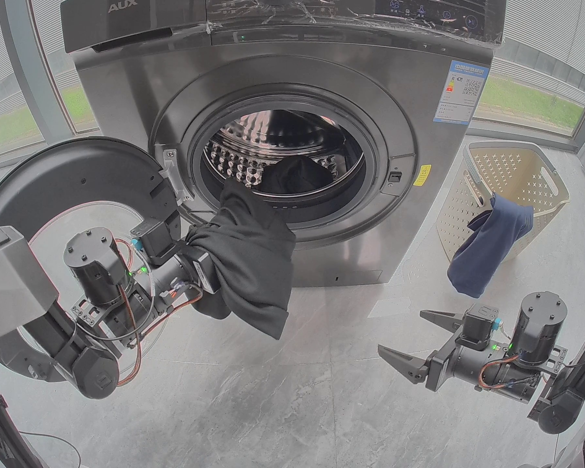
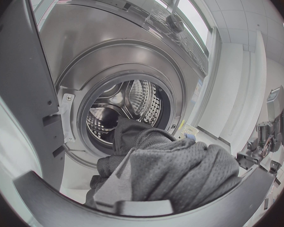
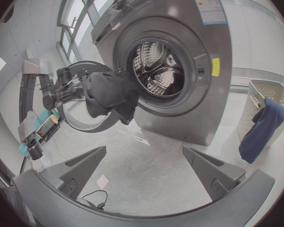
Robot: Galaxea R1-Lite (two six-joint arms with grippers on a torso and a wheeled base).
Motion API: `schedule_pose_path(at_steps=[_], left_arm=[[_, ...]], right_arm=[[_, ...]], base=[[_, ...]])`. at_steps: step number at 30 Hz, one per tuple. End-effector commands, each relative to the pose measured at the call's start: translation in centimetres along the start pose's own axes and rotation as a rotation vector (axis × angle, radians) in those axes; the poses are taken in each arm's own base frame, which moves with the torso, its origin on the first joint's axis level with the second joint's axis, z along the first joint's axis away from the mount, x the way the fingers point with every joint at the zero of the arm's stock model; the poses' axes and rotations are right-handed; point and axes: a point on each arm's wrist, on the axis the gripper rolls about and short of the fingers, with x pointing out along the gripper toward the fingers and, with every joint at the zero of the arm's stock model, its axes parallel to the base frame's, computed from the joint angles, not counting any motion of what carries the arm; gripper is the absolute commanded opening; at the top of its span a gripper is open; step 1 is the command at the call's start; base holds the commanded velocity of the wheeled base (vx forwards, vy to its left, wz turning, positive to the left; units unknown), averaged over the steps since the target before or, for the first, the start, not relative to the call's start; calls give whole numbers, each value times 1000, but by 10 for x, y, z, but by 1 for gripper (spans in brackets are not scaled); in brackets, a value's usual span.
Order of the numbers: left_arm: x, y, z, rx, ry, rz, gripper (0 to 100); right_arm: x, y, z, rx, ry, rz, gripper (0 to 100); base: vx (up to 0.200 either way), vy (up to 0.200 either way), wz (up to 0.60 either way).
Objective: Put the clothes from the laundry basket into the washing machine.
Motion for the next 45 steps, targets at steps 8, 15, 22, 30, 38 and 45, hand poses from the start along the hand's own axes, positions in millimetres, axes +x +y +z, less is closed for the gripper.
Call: schedule_pose_path(at_steps=[8, 15, 22, 30, 38, 45], left_arm=[[-16, -6, 0, 11, 28, -7, 0], [-20, -14, -6, -1, 61, -33, 0], [-19, -27, -10, -4, 76, -75, 0], [-19, -28, -15, -4, 93, -74, 0], [-21, -31, -17, 9, 104, -86, 0], [-21, -31, -18, 13, 108, -87, 0]], right_arm=[[-3, -8, 1, 8, -5, -35, 100], [-2, -9, 0, 11, 1, -35, 100], [1, -8, -3, 12, 12, -28, 100], [0, -7, -4, 12, 16, -25, 100], [0, -7, -3, 12, 14, -25, 100], [0, -5, -4, 12, 19, -18, 100]], base=[[0, 0, 0], [0, 0, 0], [114, 0, 0], [150, 0, 0], [50, 0, 0], [200, 0, 0]])
